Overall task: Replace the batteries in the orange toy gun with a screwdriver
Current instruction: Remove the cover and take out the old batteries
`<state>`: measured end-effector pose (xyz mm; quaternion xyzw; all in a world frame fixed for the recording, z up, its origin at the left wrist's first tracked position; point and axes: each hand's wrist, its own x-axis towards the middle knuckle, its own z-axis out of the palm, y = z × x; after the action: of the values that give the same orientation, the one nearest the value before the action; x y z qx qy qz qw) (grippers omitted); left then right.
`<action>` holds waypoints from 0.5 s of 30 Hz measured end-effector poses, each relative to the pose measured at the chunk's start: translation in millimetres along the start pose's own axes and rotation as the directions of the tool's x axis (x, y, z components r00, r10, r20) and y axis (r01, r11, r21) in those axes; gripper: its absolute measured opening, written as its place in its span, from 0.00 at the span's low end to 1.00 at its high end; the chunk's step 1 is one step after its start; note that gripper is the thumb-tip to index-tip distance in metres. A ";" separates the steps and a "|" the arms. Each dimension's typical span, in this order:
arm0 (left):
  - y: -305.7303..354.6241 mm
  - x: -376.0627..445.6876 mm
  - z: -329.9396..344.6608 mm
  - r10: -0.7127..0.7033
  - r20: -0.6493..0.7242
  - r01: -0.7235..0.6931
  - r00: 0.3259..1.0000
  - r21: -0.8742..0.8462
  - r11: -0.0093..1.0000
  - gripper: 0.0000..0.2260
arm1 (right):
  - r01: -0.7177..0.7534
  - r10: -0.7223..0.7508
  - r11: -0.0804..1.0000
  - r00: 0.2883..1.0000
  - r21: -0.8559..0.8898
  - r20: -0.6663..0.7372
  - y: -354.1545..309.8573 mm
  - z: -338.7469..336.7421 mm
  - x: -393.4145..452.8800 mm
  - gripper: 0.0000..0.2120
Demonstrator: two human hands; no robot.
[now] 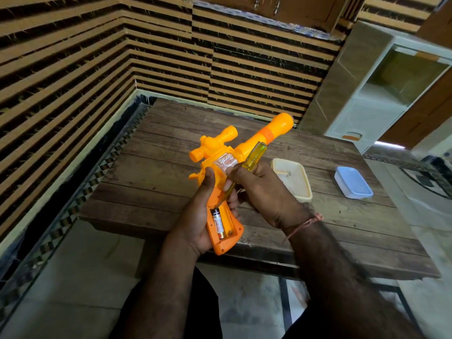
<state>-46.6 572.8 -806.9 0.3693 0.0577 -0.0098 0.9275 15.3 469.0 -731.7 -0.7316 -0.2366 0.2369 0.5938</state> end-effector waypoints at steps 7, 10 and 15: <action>3.0 3.4 -1.5 -0.006 -0.079 0.007 0.997 0.013 1.000 0.29 | 0.090 -0.086 0.993 0.995 0.074 -0.054 1.6 2.5 -16.9 0.15; 4.9 3.2 -2.1 -0.032 -0.093 0.024 0.995 -0.087 0.996 0.35 | 0.281 -0.284 0.959 0.953 -0.048 -0.107 9.7 9.0 -36.8 0.13; 3.0 7.2 -7.6 -0.095 -0.179 0.080 0.979 -0.091 0.993 0.35 | 0.455 -0.492 0.571 0.856 -0.683 0.158 37.6 23.0 -55.3 0.23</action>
<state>-40.0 580.4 -811.1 0.3268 0.1591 -0.0143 0.9315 -39.6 444.9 -769.1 -0.8154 -0.4800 -0.0563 0.3188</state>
